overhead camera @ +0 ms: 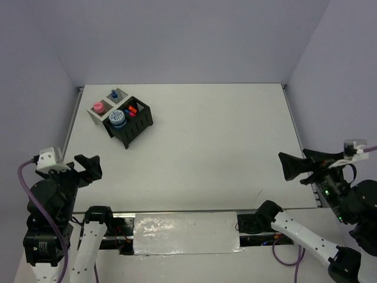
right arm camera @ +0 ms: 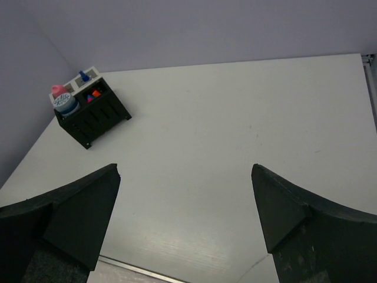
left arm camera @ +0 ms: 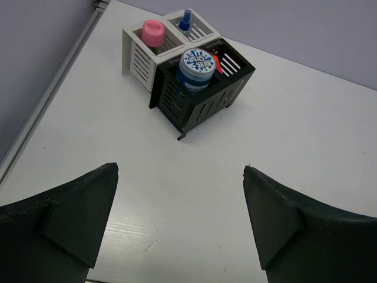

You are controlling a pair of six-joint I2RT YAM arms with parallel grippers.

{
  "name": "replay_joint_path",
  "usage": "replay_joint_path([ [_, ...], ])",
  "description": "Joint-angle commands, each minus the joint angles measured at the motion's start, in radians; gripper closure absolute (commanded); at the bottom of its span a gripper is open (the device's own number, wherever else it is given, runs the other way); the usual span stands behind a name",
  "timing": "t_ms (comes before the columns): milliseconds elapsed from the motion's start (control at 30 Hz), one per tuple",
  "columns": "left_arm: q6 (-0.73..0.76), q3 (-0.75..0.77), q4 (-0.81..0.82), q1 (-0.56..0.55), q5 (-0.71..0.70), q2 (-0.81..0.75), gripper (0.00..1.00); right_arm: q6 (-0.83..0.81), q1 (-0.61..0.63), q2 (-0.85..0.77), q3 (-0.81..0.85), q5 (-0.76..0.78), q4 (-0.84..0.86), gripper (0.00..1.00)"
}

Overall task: Sort the stationery into containers
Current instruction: Reset both arms

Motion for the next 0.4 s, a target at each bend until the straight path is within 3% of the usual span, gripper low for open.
replay_joint_path([
  [0, 0.004, 0.0, -0.011, -0.003, 0.014, -0.024, 0.01, 0.005, 0.005, -0.041, 0.0, 0.029, -0.08, 0.0],
  [367, 0.004, -0.003, -0.005, -0.032, 0.023, 0.016, 0.01, 0.026, 0.007, -0.087, -0.074, 0.053, -0.057, 0.0],
])
